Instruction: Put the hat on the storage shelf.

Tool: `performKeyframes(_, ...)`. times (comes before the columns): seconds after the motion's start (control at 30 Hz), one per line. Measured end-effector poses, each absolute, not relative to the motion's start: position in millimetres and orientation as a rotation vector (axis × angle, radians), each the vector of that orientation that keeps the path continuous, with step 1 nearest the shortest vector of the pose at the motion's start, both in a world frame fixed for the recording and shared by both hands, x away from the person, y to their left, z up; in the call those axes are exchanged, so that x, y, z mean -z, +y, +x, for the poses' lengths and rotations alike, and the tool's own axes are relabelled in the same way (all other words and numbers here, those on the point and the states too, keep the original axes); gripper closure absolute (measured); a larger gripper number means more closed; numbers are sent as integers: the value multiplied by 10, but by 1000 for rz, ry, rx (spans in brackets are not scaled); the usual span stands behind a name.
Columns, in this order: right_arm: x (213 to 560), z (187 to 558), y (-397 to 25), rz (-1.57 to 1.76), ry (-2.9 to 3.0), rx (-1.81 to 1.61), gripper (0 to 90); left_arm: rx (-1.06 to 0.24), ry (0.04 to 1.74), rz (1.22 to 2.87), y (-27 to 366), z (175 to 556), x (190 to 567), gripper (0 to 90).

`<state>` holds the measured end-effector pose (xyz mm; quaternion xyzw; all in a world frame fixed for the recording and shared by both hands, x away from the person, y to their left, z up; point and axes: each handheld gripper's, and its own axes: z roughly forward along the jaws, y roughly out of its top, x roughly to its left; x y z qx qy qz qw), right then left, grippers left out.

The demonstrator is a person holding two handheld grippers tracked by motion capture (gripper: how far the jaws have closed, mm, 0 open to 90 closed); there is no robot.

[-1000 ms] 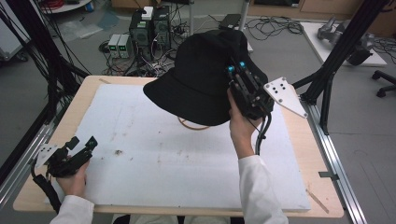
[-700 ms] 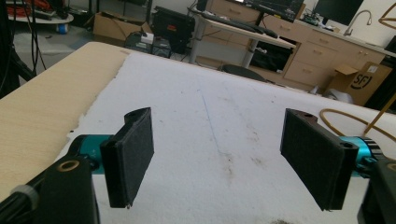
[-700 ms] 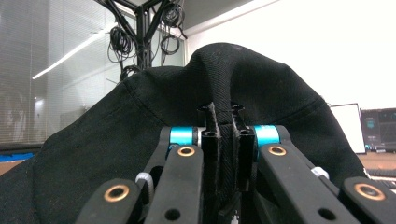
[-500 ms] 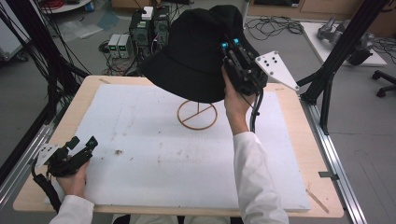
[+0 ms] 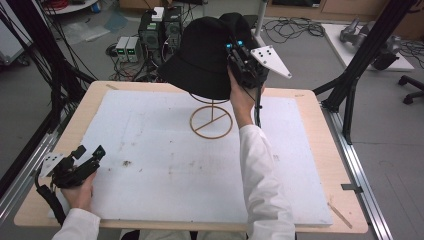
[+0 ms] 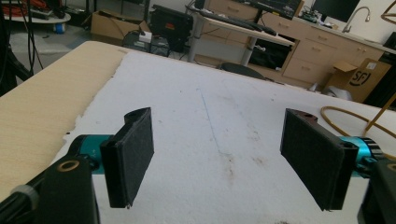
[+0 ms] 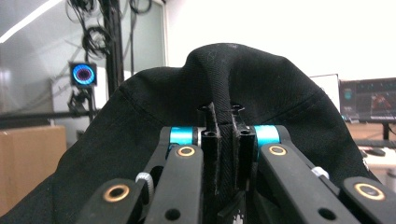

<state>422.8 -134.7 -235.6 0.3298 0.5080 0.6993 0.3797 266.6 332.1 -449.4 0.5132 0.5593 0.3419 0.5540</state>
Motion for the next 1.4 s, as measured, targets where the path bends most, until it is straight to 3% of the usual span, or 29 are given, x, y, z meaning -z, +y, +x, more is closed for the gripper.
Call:
performKeyframes(0.4, 2567, 4372, -1247, 892, 1380, -1707, 856, -819, 1313, 1218, 3306, 2664, 4489, 260)
performKeyframes(1.4, 2972, 4213, -1346, 964, 1440, -1697, 849, -865, 1284, 1245, 3260, 2625, 4455, 260)
